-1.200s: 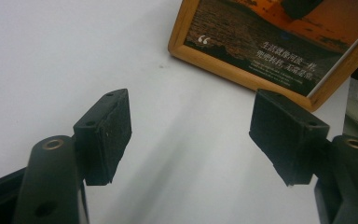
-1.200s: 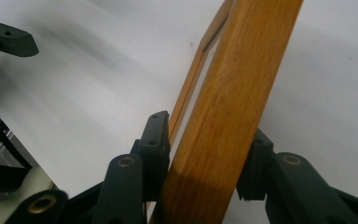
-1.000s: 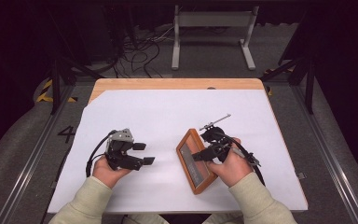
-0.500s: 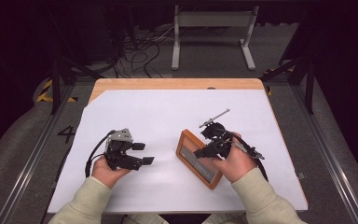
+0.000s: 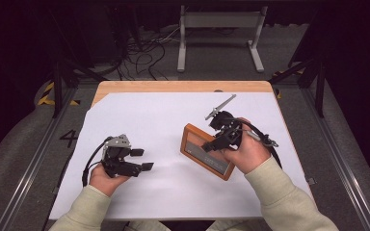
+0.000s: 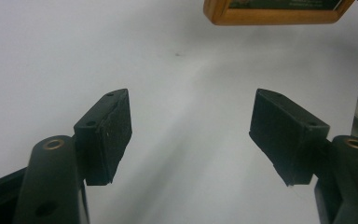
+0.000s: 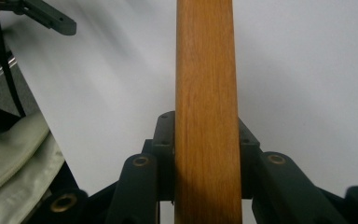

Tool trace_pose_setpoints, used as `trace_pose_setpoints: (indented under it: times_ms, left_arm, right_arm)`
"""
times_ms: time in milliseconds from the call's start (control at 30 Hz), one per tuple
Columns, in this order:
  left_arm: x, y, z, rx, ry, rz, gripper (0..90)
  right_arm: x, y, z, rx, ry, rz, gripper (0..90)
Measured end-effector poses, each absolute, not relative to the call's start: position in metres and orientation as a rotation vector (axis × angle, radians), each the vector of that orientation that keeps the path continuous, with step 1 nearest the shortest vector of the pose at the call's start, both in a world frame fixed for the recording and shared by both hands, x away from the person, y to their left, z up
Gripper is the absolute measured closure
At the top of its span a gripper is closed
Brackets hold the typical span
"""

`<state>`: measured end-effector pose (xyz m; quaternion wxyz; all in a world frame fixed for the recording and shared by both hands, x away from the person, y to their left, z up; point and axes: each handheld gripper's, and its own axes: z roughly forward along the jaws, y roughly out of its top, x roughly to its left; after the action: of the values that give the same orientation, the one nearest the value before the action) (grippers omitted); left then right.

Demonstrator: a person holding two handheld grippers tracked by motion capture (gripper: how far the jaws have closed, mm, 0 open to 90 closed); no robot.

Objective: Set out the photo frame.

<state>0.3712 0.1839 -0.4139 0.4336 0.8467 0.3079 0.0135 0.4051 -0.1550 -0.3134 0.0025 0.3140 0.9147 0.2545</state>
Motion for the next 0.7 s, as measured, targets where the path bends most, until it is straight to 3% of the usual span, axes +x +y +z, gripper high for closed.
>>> trace_pose_setpoints:
  times_ms: [700]
  left_arm:
    - [0.35, 0.218, -0.42, 2.067, 0.879, 0.07, 29.4]
  right_arm:
    - [0.444, -0.123, -0.299, 0.399, 3.059, 0.625, 70.1]
